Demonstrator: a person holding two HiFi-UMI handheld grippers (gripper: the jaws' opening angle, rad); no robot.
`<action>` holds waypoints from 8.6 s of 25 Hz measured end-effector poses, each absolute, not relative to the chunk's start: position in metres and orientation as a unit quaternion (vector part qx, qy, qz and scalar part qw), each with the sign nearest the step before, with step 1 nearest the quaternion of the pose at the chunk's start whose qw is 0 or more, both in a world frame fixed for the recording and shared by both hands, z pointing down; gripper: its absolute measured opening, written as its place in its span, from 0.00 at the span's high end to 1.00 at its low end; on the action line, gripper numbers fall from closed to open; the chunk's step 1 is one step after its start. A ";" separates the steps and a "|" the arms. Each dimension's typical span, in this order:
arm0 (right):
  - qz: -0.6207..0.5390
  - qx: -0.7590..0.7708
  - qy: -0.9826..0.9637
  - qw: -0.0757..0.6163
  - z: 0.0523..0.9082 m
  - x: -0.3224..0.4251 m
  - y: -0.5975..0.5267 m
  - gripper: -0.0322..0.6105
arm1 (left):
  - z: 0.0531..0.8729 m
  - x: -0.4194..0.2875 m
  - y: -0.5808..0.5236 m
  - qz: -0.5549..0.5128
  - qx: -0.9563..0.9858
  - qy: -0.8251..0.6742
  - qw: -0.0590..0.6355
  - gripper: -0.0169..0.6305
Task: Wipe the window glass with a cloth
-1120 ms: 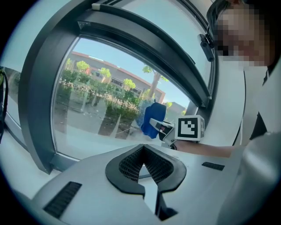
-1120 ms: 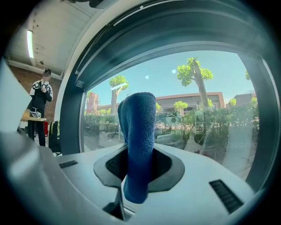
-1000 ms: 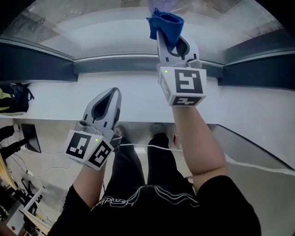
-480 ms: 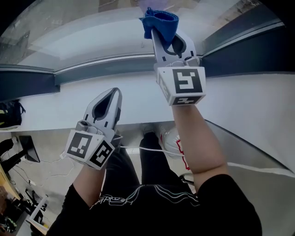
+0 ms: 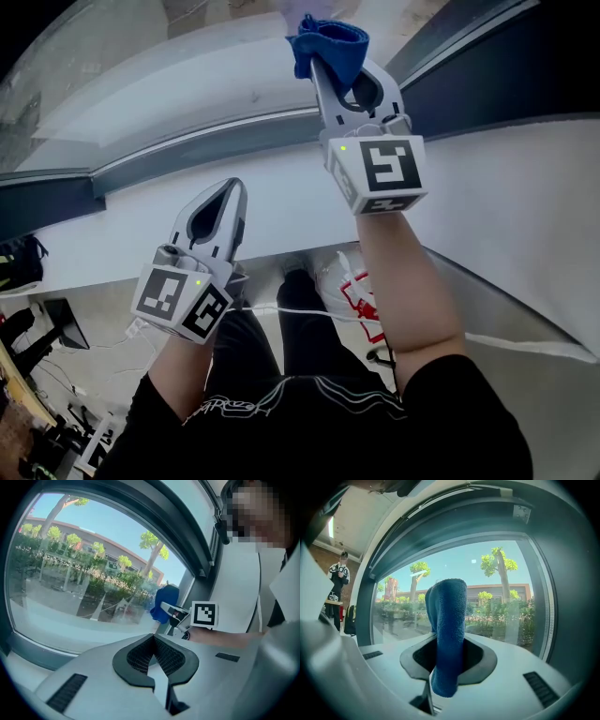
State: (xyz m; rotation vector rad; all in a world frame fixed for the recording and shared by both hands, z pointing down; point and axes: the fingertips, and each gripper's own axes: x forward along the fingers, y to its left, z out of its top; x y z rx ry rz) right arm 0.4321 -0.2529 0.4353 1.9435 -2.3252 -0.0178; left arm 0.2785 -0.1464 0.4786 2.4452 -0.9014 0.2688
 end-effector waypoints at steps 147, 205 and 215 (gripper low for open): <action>0.028 0.660 -0.741 0.122 0.574 0.307 -0.273 0.83 | 0.525 0.119 -0.147 0.109 0.862 -0.395 0.300 0.96; 0.105 0.474 -0.873 0.034 0.158 0.133 -0.023 0.83 | 0.138 0.018 -0.016 0.044 0.964 -0.240 0.108 0.96; 0.119 0.376 -0.919 0.018 0.077 0.047 0.046 0.83 | 0.057 -0.044 0.044 -0.007 0.969 -0.224 0.103 0.96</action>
